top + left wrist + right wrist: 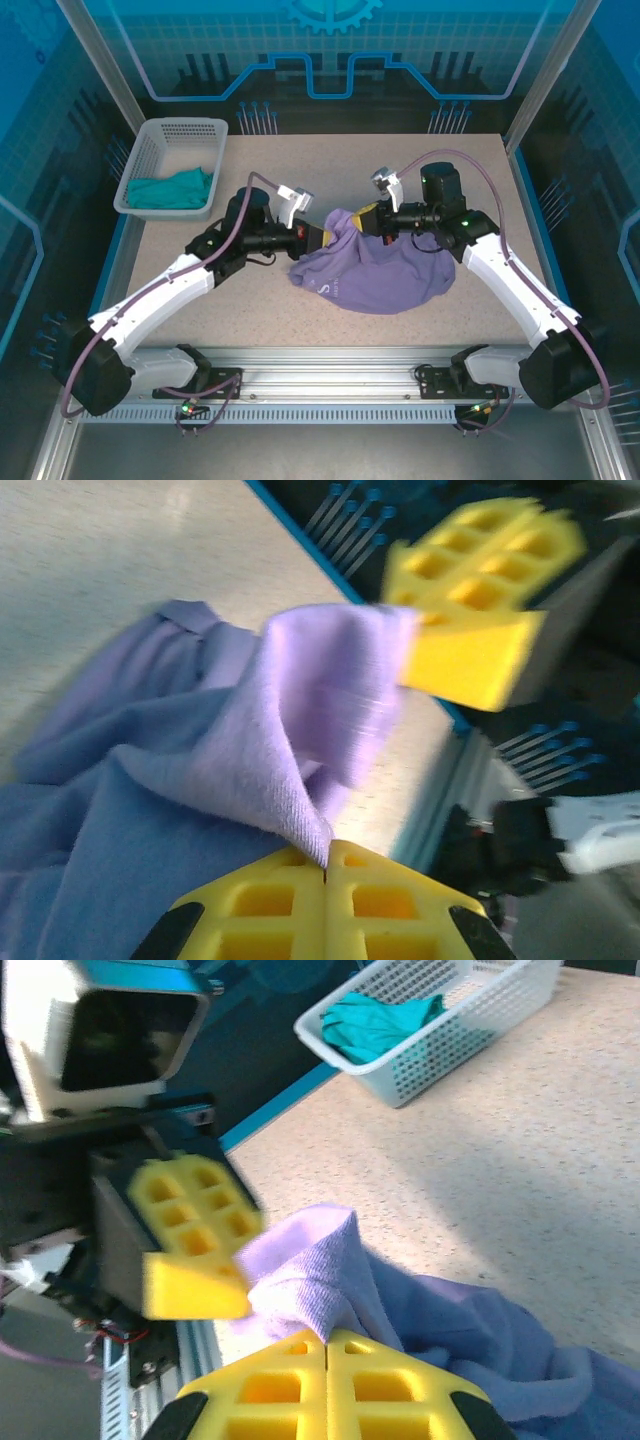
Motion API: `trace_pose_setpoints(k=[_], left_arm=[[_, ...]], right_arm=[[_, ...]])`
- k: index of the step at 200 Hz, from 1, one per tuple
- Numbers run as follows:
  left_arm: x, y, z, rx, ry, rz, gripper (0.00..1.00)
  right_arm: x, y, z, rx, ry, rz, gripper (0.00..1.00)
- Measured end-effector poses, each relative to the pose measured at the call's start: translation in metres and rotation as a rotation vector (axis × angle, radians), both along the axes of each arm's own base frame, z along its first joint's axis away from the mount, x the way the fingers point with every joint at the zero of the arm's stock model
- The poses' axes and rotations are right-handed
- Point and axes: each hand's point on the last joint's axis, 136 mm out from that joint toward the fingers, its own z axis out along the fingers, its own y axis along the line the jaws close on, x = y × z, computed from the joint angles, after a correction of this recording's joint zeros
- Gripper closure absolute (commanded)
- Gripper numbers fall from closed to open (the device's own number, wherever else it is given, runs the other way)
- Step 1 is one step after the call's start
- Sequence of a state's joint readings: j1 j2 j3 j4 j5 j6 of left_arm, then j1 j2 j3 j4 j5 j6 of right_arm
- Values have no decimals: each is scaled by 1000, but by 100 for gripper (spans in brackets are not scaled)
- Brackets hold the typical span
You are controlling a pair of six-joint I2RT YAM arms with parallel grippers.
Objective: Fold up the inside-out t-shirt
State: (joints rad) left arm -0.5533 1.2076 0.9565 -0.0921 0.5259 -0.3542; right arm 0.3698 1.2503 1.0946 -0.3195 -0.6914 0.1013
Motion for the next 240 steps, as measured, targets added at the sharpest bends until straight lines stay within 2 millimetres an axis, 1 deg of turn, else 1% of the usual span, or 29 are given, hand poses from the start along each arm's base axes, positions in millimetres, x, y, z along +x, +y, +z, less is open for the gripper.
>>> trace_pose_setpoints(k=[21,45,72,89,106,117,135,150,164,177,193,207,214,240], left_arm=[[-9,0,26,-123,62,-51,100],[-10,3,52,-238,105,-77,100],[-8,5,67,-304,131,-83,100],[-7,6,71,-320,145,-77,100],[-6,6,71,-327,157,-64,100],[-4,7,72,-332,164,-50,100],[0,8,72,-334,166,-26,100],[3,8,72,-334,163,-12,100],[5,9,72,-335,162,1,100],[7,10,72,-336,163,11,100],[8,10,72,-337,163,20,100],[9,10,72,-339,169,23,100],[9,10,72,-340,171,25,100],[9,10,72,-342,173,27,100]], right_arm=[[4,-3,-2,-21,-7,-27,89],[9,-5,-1,-34,-12,-55,79],[17,-13,-7,-79,9,-125,72],[20,-18,-13,-107,28,-164,67],[17,-24,-15,-121,51,-199,60],[11,-26,-15,-123,50,-211,57],[-9,-29,-13,-108,53,-219,52],[-29,-23,-16,-79,74,-201,48],[-44,-12,-23,-53,110,-174,45],[-54,0,-37,-35,147,-154,42],[-63,10,-59,-27,212,-157,40],[-63,15,-71,-18,242,-181,40],[-60,17,-72,-9,249,-195,40],[-40,25,-65,56,236,-263,41]])
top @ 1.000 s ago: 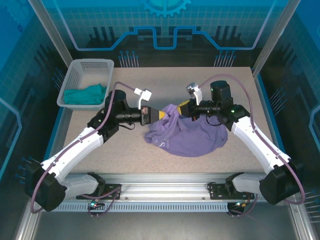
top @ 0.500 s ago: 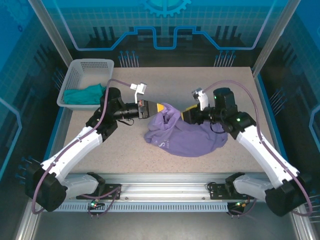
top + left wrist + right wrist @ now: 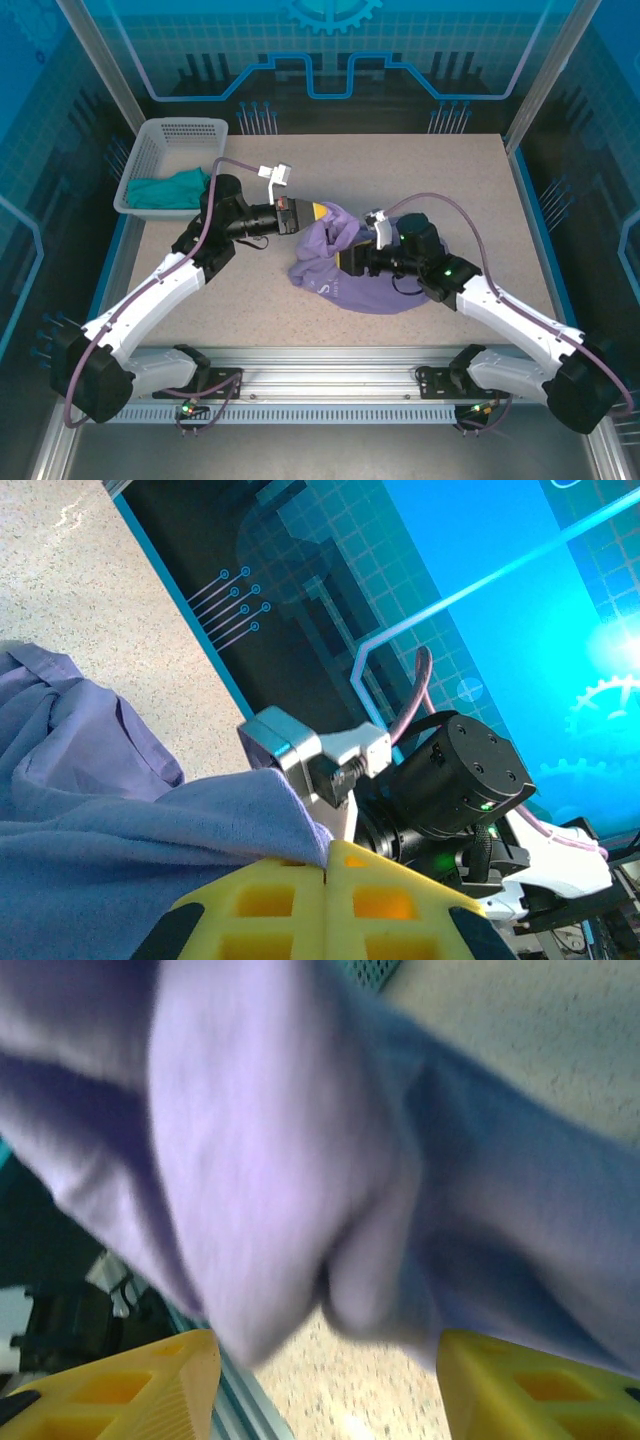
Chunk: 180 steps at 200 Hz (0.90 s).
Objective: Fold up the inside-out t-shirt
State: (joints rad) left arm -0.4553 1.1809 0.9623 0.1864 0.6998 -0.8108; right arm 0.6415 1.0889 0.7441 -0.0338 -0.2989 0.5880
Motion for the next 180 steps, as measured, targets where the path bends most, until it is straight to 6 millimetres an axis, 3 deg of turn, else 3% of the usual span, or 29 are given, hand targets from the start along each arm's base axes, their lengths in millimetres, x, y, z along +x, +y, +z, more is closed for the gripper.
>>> trace_pose_setpoints(k=[27,52,74,93,130,165,180], left_arm=[[0,0,0,0,0,0,100],[1,0,0,-1,-2,4,100],[6,4,0,2,0,31,100],[19,19,-4,8,9,102,100],[48,54,-22,32,53,240,100],[56,55,-43,56,108,248,100],[58,54,-53,74,138,247,95]], right_arm=[[13,4,9,47,-21,-45,45],[20,4,14,65,-34,-78,83],[20,4,15,56,-61,-64,96],[15,4,21,60,-100,-7,98],[-6,6,57,141,-247,170,99],[-17,9,67,181,-300,279,98],[-19,12,66,193,-301,313,97]])
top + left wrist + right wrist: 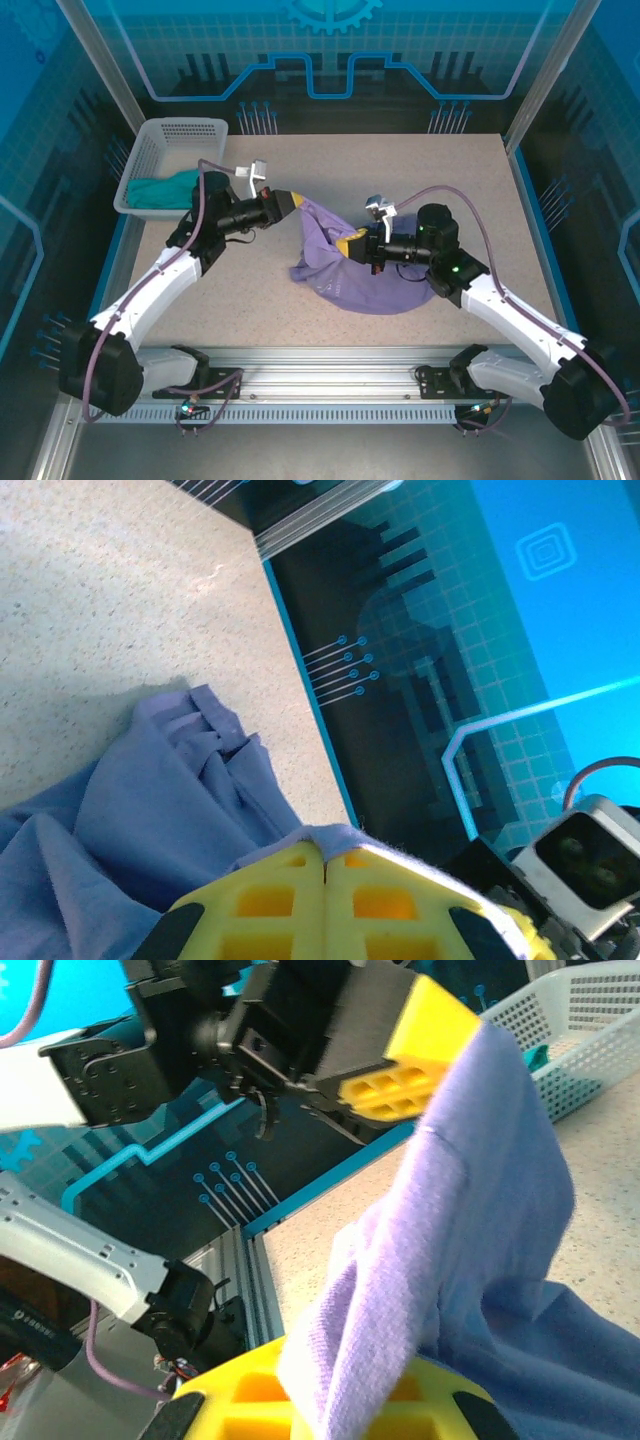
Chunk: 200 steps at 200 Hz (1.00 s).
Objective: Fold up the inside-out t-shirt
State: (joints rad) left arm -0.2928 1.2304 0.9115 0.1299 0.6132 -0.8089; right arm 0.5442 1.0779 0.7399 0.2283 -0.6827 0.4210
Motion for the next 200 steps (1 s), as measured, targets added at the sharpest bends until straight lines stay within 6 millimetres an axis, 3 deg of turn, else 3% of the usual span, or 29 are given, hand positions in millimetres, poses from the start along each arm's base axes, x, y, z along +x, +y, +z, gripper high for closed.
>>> trace_pose_setpoints(k=[20,38,59,78,96,114,128,163,200], left_arm=[[1,0,-15,30,37,-5,83],[-1,1,-27,66,61,-7,63],[-2,9,-38,133,66,22,49],[-11,20,-34,189,8,67,42],[-32,17,-15,202,-101,48,35],[-55,-2,10,162,-208,-42,34],[-65,-18,19,130,-241,-127,34],[-69,-46,9,91,-196,-270,39],[-74,-61,3,56,-163,-346,58]], right_arm=[[2,5,-5,-1,9,31,97],[3,8,-7,-6,13,48,98],[6,9,-3,-7,-6,54,98],[9,7,3,-8,-28,49,98],[10,6,5,-12,-43,47,98],[11,6,4,-20,-53,47,99],[11,6,3,-26,-53,49,99],[11,6,0,-35,-54,51,99],[11,6,-1,-38,-53,52,99]])
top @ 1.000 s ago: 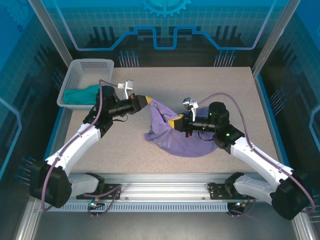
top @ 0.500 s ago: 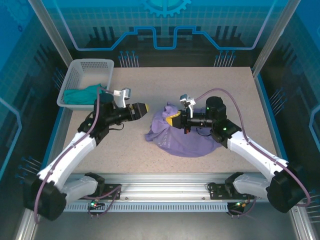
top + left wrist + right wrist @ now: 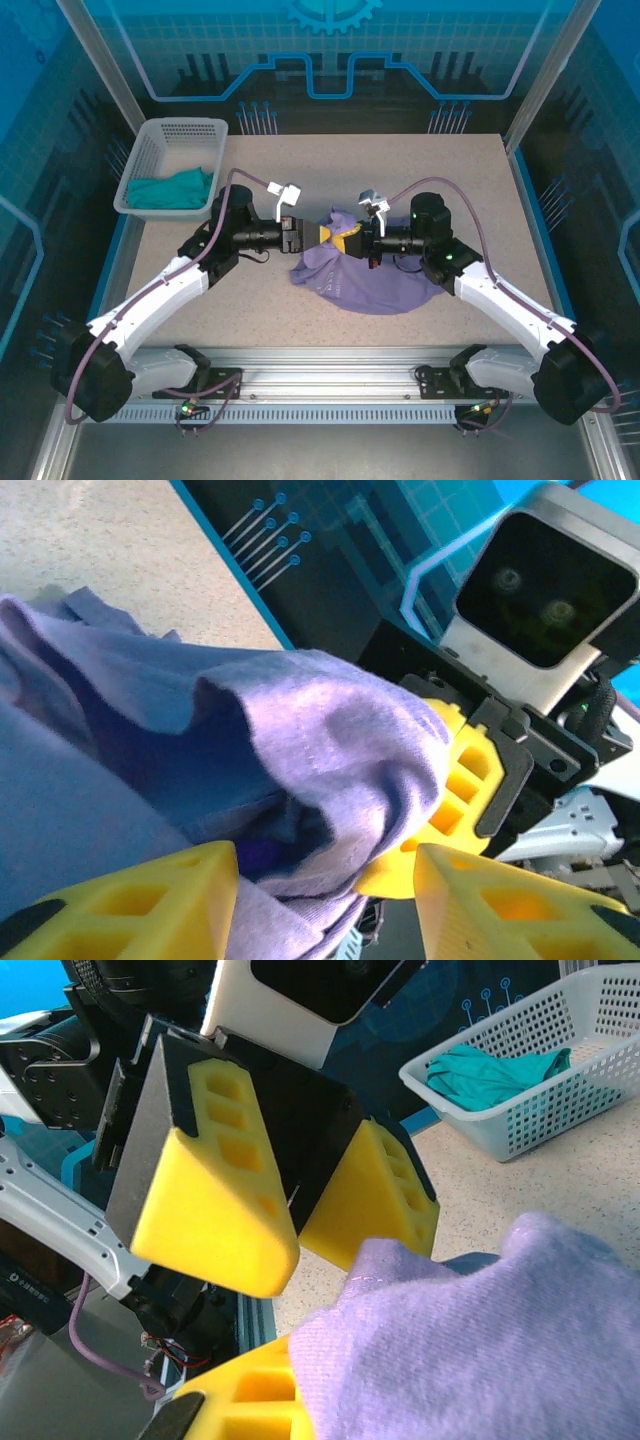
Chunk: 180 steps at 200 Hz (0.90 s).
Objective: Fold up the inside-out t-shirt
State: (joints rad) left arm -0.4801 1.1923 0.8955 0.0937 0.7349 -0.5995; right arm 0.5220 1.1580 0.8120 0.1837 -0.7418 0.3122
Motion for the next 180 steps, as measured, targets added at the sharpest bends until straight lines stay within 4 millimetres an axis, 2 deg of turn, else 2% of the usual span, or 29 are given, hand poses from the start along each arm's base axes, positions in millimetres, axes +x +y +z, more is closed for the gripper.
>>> trace_pose_setpoints(k=[56,83,99,109,121,148,180], left_arm=[[0,-8,9,-37,-11,-32,79],[1,-10,10,-40,-8,-36,100],[1,-11,14,-42,-20,-41,100],[2,-11,16,-44,-25,-40,100],[3,-10,17,-42,-27,-30,100],[1,-8,25,-21,-58,11,100],[-9,-9,53,-16,-150,32,100]], right_arm=[[0,0,0,-1,2,0,99],[-1,0,0,0,0,0,98],[0,-2,0,-6,1,-10,90],[2,-4,-2,-18,5,-31,79],[6,-8,-7,-45,6,-65,70],[13,-19,-19,-114,20,-149,62],[16,-25,-23,-151,9,-194,53]])
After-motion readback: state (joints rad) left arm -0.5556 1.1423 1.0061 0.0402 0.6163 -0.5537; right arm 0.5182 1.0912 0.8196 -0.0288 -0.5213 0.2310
